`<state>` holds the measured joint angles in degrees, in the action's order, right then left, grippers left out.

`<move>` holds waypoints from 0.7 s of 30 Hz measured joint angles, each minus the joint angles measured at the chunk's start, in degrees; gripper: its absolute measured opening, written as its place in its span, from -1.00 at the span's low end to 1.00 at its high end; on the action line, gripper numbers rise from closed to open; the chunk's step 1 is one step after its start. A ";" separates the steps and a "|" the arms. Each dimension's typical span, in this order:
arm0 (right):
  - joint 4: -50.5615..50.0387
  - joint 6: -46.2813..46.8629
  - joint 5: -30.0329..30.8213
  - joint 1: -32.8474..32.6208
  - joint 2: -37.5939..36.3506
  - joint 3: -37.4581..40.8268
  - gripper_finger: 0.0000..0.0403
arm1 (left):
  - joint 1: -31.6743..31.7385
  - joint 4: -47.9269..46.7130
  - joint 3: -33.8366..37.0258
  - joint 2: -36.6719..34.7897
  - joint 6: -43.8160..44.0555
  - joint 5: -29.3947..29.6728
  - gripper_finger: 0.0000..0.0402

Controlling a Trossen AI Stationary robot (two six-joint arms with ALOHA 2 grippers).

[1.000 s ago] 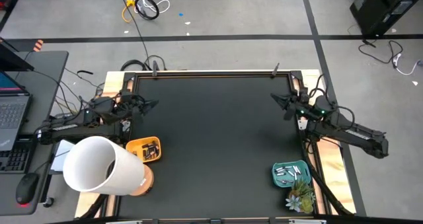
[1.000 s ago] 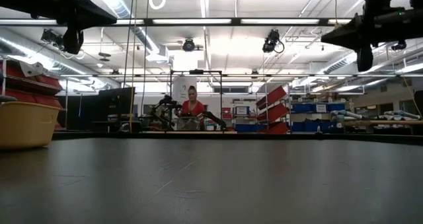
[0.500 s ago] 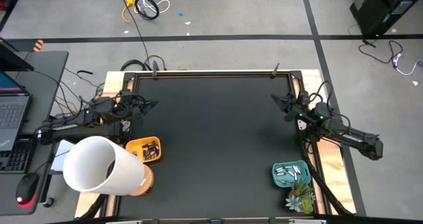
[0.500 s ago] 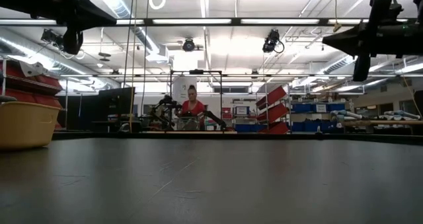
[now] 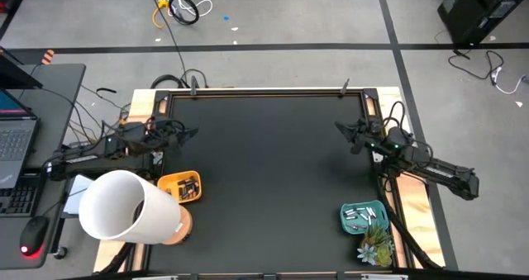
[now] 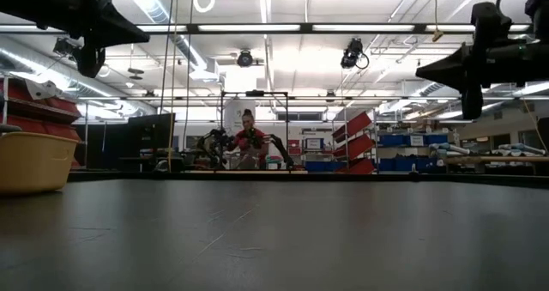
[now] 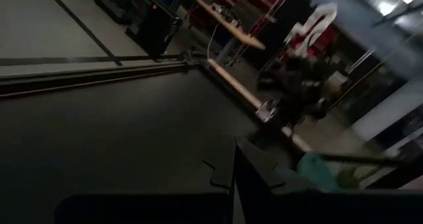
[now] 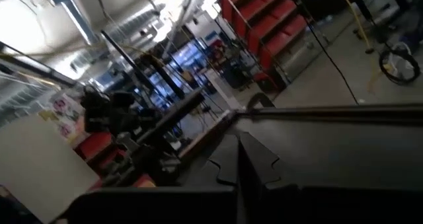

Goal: Sort batteries
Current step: Return to Home Position

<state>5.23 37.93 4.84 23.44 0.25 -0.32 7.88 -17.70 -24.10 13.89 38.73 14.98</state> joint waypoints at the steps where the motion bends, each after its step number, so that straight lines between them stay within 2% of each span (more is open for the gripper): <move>1: -0.58 -0.05 0.01 0.00 0.00 0.00 -0.99 | 0.00 -0.75 0.00 0.02 -0.87 -0.01 -0.91; 5: -3.53 -4.88 0.00 0.00 0.09 0.00 -1.00 | 0.00 -4.67 0.00 0.00 -6.62 0.17 -0.91; 11: -3.56 -20.68 -0.10 0.00 0.95 0.00 -0.99 | 0.00 -10.97 0.00 0.00 -10.40 0.93 -0.91; 17: -3.39 -24.17 0.02 0.00 0.92 0.00 -1.00 | 0.00 -11.43 0.00 0.00 -13.52 9.51 -0.91; 21: 2.95 -28.74 3.46 0.00 0.87 -0.02 -0.98 | 0.00 -11.44 0.00 -0.03 -24.13 16.04 -0.91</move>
<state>8.19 9.20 8.30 23.44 1.13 -0.34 7.88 -29.14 -24.10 13.87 14.60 31.03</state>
